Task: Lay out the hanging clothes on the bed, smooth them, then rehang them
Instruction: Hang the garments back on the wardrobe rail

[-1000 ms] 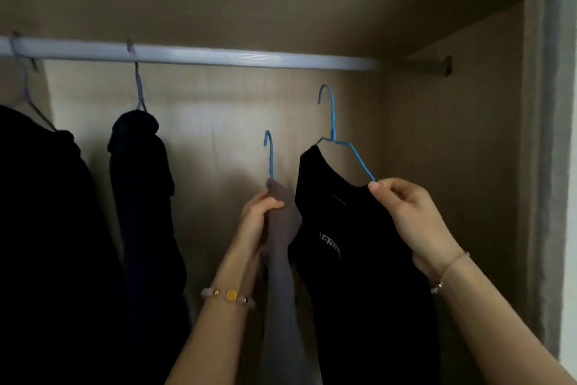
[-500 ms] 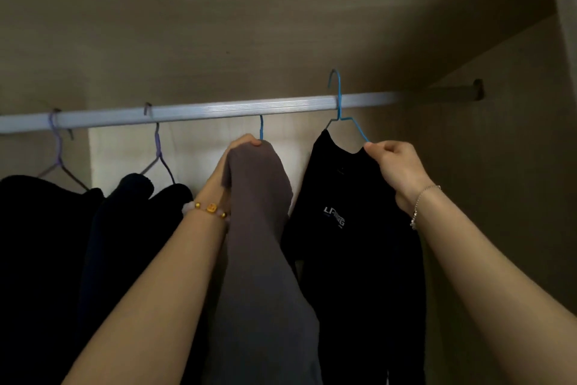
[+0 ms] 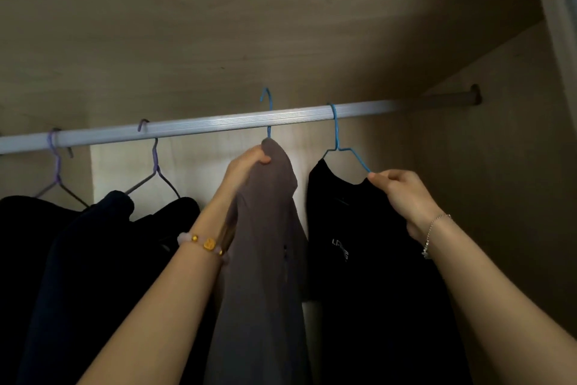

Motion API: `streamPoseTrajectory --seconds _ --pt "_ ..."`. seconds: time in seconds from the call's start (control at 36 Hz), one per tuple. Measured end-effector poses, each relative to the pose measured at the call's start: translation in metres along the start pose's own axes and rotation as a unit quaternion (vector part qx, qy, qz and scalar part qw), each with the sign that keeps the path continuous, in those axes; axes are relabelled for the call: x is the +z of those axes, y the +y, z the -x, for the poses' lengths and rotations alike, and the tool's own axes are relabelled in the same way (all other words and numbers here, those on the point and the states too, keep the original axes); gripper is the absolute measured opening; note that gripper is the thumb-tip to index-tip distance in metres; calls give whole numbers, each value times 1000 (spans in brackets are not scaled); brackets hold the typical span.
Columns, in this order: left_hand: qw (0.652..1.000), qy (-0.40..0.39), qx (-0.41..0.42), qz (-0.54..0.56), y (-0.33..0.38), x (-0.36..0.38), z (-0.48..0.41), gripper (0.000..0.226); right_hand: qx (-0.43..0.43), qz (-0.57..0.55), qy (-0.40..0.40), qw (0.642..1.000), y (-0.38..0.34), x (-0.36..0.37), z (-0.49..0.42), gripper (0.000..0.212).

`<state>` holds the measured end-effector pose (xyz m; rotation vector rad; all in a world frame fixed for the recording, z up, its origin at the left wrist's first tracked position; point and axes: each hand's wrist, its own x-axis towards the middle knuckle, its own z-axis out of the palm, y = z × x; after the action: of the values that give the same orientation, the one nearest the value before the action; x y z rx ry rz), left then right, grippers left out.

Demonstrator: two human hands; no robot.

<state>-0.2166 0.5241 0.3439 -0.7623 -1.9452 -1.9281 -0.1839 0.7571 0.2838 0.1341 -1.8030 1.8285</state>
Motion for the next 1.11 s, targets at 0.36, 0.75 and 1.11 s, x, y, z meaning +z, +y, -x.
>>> streamPoseTrajectory --seconds 0.36,0.75,1.11 --pt "999 42 -28 -14 -22 15 39 29 -13 -7 23 1000 9 1 15 18" --pt "997 32 -50 -52 -14 -14 93 26 -83 51 79 992 27 5 26 31" --pt "984 69 -12 -165 -29 -37 131 25 -64 204 93 972 6 -3 36 32"
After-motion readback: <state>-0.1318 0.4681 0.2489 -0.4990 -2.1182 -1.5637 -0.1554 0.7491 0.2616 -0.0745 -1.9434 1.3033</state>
